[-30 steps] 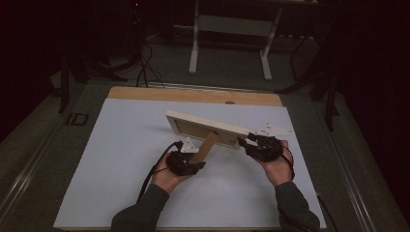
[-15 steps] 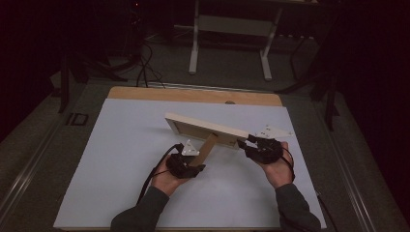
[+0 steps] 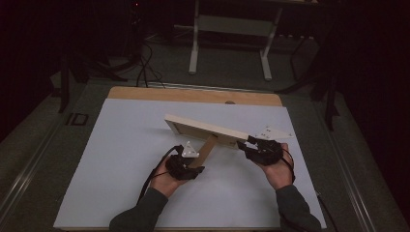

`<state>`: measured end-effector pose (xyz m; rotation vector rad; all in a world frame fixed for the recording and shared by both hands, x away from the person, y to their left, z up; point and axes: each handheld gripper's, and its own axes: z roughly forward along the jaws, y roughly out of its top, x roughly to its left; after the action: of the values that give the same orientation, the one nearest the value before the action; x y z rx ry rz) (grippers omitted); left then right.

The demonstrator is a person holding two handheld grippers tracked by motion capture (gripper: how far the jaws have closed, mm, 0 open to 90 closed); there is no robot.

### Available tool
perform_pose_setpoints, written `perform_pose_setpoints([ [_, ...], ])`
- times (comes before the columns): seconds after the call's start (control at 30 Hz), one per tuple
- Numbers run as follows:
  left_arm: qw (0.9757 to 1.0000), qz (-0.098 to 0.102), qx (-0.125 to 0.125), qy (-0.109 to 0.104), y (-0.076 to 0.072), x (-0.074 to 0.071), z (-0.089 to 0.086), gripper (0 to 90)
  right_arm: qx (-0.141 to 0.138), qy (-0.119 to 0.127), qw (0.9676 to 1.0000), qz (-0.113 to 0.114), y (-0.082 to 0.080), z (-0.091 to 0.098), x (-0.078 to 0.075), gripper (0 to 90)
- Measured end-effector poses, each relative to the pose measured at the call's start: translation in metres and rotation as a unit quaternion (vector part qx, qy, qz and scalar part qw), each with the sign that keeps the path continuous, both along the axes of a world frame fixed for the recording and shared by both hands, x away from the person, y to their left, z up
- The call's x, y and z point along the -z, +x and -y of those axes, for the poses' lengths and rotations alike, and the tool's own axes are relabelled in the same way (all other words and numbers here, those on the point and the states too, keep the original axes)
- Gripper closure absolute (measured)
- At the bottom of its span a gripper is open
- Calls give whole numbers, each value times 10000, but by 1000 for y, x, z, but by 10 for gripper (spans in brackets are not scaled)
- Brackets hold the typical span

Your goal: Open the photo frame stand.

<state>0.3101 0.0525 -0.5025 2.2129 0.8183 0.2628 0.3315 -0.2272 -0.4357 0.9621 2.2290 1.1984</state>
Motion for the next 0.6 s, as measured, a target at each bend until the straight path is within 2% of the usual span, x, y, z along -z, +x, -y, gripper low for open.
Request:
perform_pose_setpoints([
  [0.27,10000,34,-44,-10,0,-1,-2,600,23,92,9999,-48,0,1,1,585],
  [0.6,9998,87,-154,-68,0,-3,-8,565,40,81,9999,-94,1,1,6,565],
])
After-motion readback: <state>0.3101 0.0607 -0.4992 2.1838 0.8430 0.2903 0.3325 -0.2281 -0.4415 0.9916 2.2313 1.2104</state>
